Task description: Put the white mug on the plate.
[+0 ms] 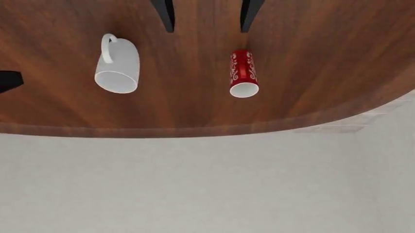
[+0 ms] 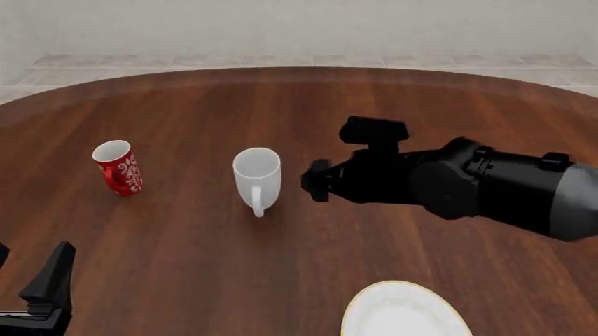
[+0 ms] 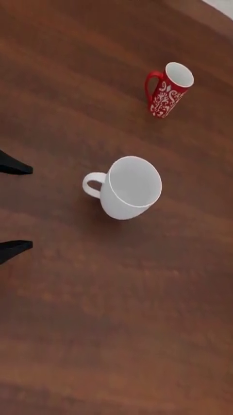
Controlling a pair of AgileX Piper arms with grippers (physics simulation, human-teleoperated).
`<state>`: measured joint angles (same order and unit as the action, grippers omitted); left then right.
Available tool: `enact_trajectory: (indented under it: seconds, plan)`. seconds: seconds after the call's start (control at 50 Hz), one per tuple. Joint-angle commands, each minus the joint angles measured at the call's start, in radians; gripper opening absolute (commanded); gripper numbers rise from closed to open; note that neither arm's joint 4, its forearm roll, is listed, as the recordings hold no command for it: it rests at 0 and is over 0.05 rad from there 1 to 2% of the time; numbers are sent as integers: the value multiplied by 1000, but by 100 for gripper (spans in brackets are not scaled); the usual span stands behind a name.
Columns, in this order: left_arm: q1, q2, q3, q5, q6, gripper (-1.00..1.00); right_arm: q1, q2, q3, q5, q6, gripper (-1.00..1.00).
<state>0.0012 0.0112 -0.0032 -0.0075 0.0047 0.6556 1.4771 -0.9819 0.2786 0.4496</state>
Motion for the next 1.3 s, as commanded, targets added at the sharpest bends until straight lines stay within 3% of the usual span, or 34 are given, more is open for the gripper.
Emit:
enact_trajectory:
  seconds: [0.02,0.24,0.38,0.72,1.3]
  plan:
    - [0,2,1,-3,0,100,46,91,-56,4,60,100]
    - [0,9,1,-10,0,100,108,151,-106,0,145,100]
    - [0,8,1,-9,0,100,113,187,-144,1,139,100]
    - [0,8,1,-9,0,100,144,259,-204,-11,191,100]
    - [0,8,1,-9,0,100,109,348,-294,5,166,100]
